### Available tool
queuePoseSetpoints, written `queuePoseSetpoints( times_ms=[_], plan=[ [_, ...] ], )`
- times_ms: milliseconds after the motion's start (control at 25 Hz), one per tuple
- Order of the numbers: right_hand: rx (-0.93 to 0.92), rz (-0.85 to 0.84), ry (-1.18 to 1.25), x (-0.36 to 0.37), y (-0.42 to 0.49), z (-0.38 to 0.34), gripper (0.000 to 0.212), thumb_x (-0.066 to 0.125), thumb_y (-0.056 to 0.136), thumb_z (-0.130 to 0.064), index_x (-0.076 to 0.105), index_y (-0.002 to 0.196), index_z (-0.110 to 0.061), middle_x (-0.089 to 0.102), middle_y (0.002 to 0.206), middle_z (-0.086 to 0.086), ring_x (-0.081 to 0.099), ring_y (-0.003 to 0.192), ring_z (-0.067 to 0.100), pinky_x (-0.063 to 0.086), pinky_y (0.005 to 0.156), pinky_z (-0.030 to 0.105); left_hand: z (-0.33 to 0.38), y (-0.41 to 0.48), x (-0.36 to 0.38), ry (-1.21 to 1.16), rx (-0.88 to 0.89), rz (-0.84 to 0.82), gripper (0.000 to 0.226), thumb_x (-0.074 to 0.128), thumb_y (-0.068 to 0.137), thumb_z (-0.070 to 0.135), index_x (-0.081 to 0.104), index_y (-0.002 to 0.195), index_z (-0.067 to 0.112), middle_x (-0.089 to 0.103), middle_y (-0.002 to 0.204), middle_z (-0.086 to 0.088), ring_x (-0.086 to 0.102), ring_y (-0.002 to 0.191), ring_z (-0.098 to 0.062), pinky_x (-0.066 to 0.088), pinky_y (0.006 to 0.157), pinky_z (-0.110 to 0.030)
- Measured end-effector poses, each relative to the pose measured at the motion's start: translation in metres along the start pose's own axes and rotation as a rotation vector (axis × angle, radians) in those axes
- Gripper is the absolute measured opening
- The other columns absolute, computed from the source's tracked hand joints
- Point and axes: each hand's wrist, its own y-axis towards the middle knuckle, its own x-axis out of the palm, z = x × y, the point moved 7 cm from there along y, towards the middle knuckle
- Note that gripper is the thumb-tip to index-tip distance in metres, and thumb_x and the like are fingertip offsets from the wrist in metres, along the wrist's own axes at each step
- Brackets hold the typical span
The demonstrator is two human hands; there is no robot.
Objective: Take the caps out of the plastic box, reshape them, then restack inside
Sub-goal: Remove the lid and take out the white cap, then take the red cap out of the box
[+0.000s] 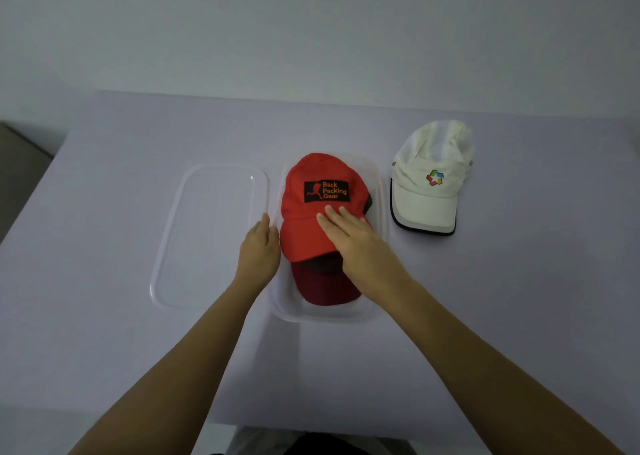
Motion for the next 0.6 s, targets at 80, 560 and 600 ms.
queuePoseSetpoints(
  times_ms=[80,560,600],
  plan=[
    [-0.049,0.153,-0.018,-0.015,-0.008,0.0,0.071,0.041,0.072,0.02,0.043,0.138,-0.005,0.044,0.143,0.019,0.038,0.133,0.041,0.033,0.107,0.059,0.016,0.002,-0.013,-0.255,-0.147,0.042,0.031,0.028,0.102,0.027,0.05,0.116,0.01,0.049,0.095,-0.001,0.048,0.083,-0.015,0.04,0.084,-0.044],
    [0.643,0.389,1.186,-0.078,-0.142,0.102,0.092,0.056,0.075,-0.068,0.008,0.148,-0.037,0.018,0.155,-0.015,0.027,0.138,0.007,0.029,0.109,0.035,0.136,-0.085,0.062,-0.562,-0.042,-0.086,0.03,0.037,0.097,0.043,0.058,0.097,0.021,0.058,0.092,0.011,0.054,0.087,-0.005,0.044,0.079,-0.03],
    [0.731,0.398,1.285,-0.073,-0.154,0.129,0.09,0.055,0.074,-0.067,0.016,0.148,-0.034,0.033,0.151,-0.009,0.037,0.134,0.013,0.035,0.106,0.04,0.142,-0.093,0.086,-0.549,-0.028,-0.154,0.031,0.037,0.097,0.04,0.056,0.095,0.015,0.056,0.089,0.007,0.053,0.085,-0.008,0.044,0.079,-0.031]
  ],
)
